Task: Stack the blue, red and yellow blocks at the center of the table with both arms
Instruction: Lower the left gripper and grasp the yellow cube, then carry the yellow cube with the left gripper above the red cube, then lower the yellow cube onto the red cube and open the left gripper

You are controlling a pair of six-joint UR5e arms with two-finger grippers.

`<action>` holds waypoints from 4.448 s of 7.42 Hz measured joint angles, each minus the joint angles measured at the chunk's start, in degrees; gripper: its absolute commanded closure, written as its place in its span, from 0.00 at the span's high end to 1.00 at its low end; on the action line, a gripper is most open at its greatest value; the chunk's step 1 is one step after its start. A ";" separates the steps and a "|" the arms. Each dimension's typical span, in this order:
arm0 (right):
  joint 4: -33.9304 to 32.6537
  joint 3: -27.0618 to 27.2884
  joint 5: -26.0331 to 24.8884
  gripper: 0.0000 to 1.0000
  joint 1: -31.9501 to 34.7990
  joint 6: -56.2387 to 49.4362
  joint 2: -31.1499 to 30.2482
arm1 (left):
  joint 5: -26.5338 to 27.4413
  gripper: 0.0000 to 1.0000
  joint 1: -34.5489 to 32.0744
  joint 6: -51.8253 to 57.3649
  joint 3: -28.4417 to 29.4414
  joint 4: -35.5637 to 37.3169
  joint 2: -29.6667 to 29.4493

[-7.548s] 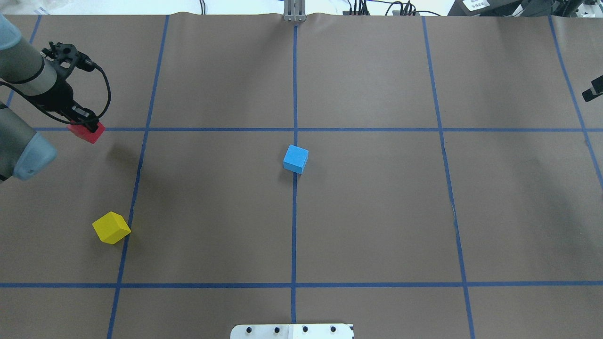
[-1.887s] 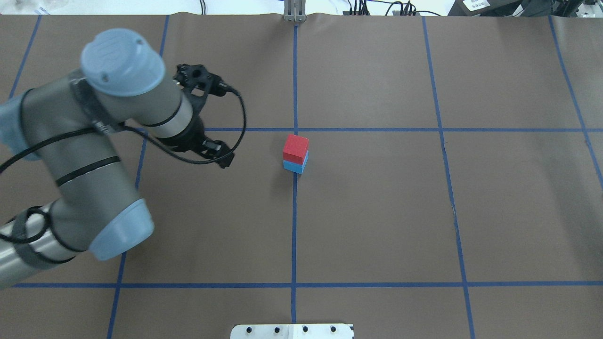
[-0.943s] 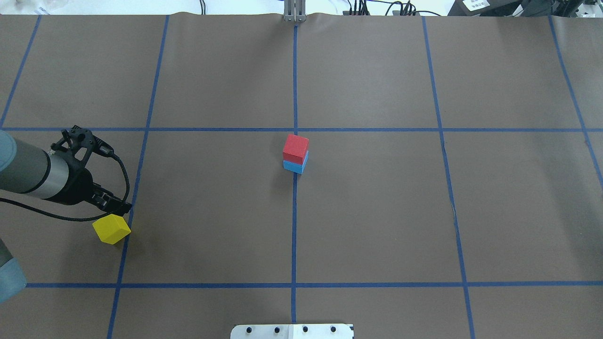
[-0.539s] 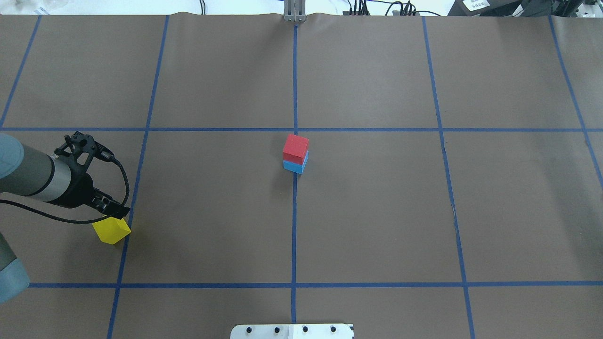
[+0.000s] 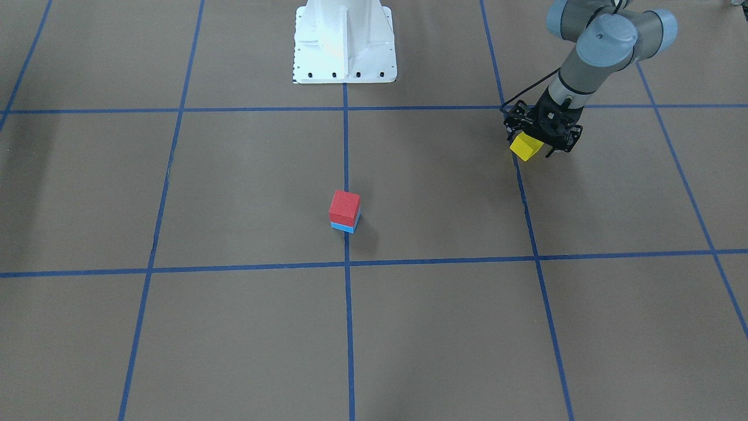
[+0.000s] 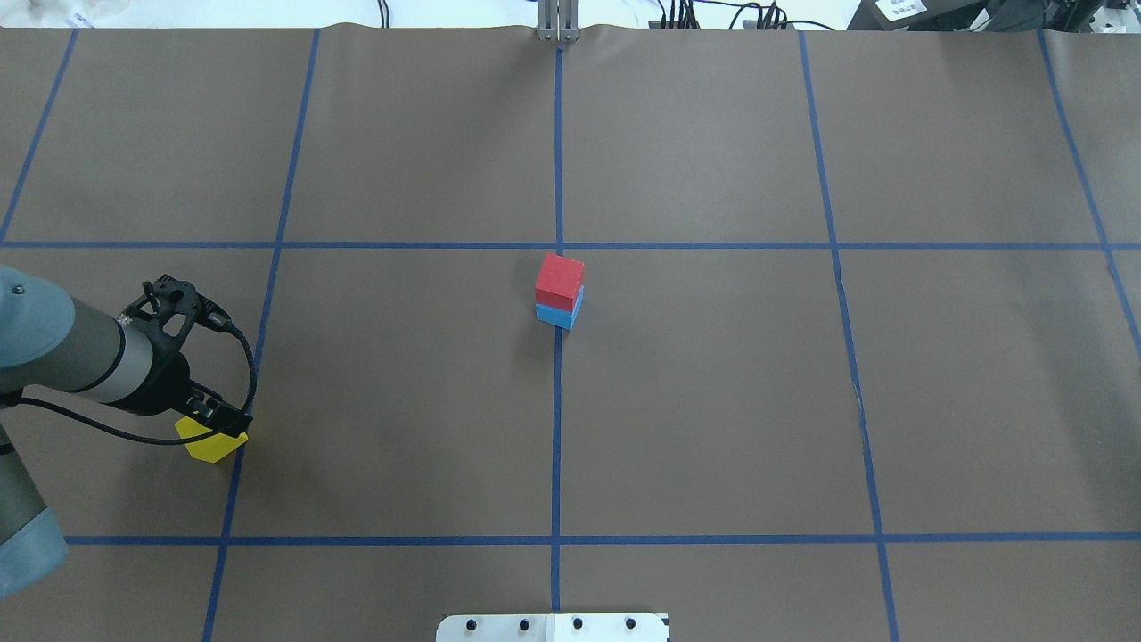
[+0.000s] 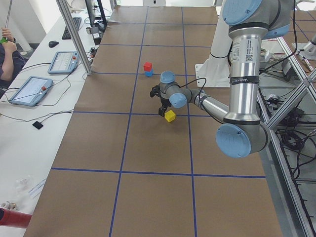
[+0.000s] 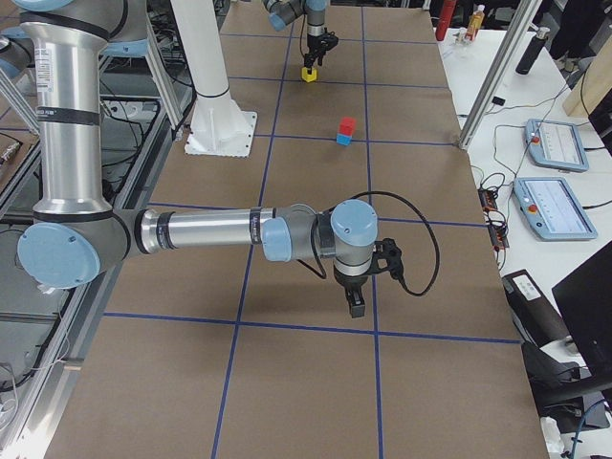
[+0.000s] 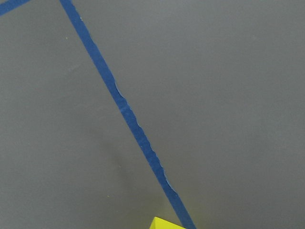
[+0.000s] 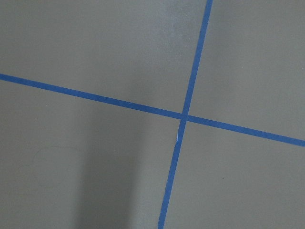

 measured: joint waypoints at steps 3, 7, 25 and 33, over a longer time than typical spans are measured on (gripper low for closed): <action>0.00 0.00 -0.04 0.99 0.00 0.00 -0.08 | 0.34 1.00 1.51 -0.01 1.13 0.00 0.24; -0.05 -0.02 -0.04 0.99 0.00 0.00 -0.05 | 0.81 0.84 2.05 0.32 1.23 0.00 1.64; -0.08 0.09 0.25 0.99 2.63 0.09 0.70 | -1.09 0.00 2.02 -11.29 10.52 47.49 -53.55; -0.09 0.08 0.28 0.99 2.62 0.17 1.23 | -1.08 0.00 0.12 -12.48 30.48 35.48 -62.23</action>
